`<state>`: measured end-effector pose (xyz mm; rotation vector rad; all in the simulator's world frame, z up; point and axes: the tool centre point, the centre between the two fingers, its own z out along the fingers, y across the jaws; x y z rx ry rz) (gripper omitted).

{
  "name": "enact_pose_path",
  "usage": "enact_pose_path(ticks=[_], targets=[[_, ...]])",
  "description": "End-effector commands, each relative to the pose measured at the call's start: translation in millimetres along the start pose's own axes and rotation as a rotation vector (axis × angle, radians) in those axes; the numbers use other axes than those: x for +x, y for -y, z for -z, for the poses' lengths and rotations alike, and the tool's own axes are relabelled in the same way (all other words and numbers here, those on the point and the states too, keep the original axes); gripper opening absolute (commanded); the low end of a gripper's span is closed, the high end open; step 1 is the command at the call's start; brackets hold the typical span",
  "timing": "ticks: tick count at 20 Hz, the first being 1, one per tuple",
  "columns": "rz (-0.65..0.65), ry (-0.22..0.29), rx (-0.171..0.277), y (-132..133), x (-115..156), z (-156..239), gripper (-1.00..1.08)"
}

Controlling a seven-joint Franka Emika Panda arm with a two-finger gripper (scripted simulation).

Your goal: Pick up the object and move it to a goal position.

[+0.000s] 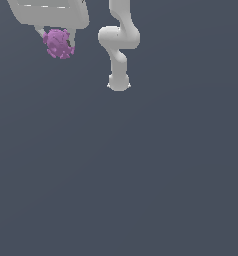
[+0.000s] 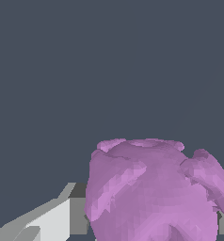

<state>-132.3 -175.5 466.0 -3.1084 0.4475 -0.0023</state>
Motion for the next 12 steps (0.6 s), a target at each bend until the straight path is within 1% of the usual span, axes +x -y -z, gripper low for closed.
enact_pose_path(ticks=[1, 6, 12], targets=[[0.001, 0.001, -0.001, -5, -5, 15, -1.00], [0.001, 0.001, -0.001, -10, -10, 35, -1.00], [0.001, 0.001, -0.001, -13, -11, 41, -1.00]])
